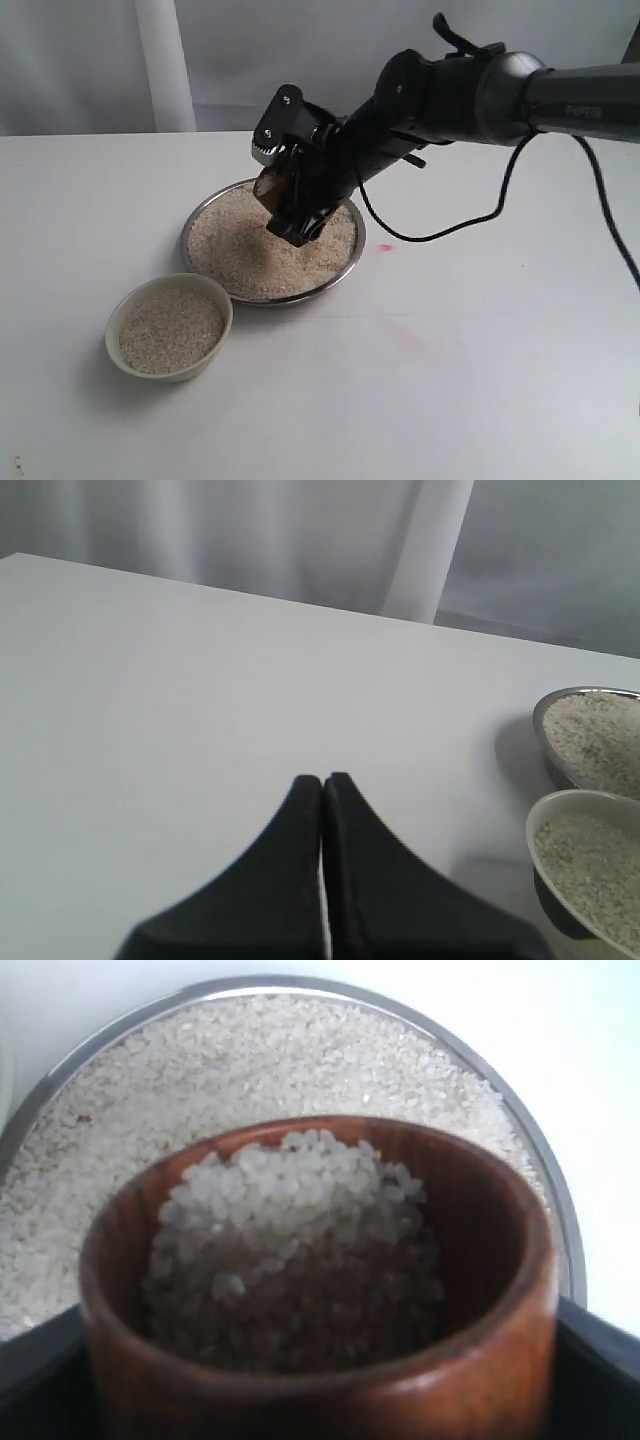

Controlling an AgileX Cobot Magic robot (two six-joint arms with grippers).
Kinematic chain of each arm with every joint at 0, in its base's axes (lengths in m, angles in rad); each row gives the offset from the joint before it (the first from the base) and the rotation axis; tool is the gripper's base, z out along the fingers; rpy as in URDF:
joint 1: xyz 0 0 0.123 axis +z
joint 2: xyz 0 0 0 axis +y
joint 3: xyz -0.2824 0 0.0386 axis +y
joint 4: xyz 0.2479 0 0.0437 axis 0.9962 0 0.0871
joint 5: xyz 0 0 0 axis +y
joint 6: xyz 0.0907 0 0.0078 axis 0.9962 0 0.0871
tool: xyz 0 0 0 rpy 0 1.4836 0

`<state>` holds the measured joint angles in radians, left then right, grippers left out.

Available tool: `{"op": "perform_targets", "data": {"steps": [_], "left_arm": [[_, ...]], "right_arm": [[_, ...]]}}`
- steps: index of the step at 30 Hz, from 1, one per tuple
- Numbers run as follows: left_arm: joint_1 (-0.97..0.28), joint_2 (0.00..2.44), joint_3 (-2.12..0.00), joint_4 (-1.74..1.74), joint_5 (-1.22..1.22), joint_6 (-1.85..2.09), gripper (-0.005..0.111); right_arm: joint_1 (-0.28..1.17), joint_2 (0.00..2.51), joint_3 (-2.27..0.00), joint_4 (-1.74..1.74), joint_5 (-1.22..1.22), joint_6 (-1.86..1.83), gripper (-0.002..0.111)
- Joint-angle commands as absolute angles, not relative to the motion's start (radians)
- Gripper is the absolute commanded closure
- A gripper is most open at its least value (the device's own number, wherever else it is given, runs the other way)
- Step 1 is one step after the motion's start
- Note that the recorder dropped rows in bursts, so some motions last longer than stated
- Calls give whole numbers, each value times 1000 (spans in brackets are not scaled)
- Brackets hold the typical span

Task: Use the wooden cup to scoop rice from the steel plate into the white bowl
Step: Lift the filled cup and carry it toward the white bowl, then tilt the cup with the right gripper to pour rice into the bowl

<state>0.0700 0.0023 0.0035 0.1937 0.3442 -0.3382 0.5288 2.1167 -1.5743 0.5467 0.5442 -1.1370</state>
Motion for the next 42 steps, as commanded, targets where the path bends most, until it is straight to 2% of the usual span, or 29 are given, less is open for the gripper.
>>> {"op": "perform_targets", "data": {"steps": [1, 6, 14, 19, 29, 42], "left_arm": [[70, 0, 0, 196, 337, -340, 107], [70, 0, 0, 196, 337, -340, 107], [70, 0, 0, 196, 337, -340, 107], [70, 0, 0, 196, 337, -340, 107], [70, 0, 0, 196, 337, -340, 107], [70, 0, 0, 196, 337, -340, 107]], "right_arm": [[528, 2028, -1447, 688, 419, -1252, 108], [561, 2004, -1420, 654, 484, -1260, 108], [655, 2004, -1422, 551, 460, -1260, 108], [732, 2009, -1446, 349, 461, -1233, 108], [851, 2093, -1710, -169, 677, -958, 108], [958, 2158, -1725, -464, 678, -954, 108]]}}
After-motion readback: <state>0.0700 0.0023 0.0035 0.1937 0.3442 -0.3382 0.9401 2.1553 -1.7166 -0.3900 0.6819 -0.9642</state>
